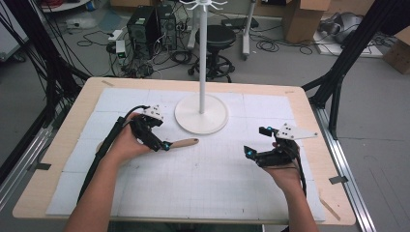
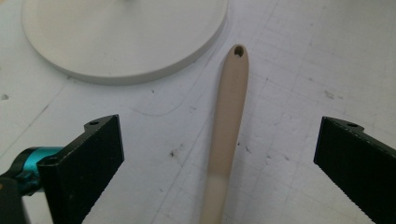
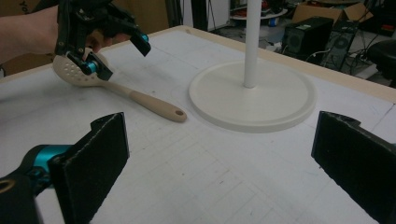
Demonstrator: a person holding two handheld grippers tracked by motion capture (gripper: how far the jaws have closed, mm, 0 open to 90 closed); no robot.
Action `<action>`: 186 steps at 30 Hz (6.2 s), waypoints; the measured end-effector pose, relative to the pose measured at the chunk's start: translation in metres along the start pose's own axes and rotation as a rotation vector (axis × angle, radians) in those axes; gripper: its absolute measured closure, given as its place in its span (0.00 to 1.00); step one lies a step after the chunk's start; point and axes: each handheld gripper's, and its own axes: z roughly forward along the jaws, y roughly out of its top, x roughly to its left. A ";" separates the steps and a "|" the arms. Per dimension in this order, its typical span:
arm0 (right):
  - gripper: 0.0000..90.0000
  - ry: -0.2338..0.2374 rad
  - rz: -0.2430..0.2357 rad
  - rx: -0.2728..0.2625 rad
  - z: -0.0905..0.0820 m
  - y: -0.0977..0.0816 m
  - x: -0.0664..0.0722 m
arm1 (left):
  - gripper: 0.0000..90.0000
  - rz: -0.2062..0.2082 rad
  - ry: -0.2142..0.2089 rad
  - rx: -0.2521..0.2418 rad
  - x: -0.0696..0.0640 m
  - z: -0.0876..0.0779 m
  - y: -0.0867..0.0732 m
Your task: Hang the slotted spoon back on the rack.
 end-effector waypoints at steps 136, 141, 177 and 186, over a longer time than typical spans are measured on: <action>0.03 0.005 -0.001 0.014 0.003 -0.001 0.003 | 0.83 0.021 -0.059 -0.267 -0.002 -0.109 0.018; 0.03 0.005 -0.003 0.009 0.003 -0.001 0.003 | 0.83 0.033 -0.067 -0.283 -0.001 -0.116 0.025; 0.03 0.010 -0.002 0.011 0.003 -0.001 0.002 | 0.83 0.067 -0.125 -0.377 0.021 -0.141 0.092; 0.03 0.007 0.000 0.007 0.002 -0.002 0.001 | 0.83 0.078 -0.100 -0.385 0.026 -0.152 0.120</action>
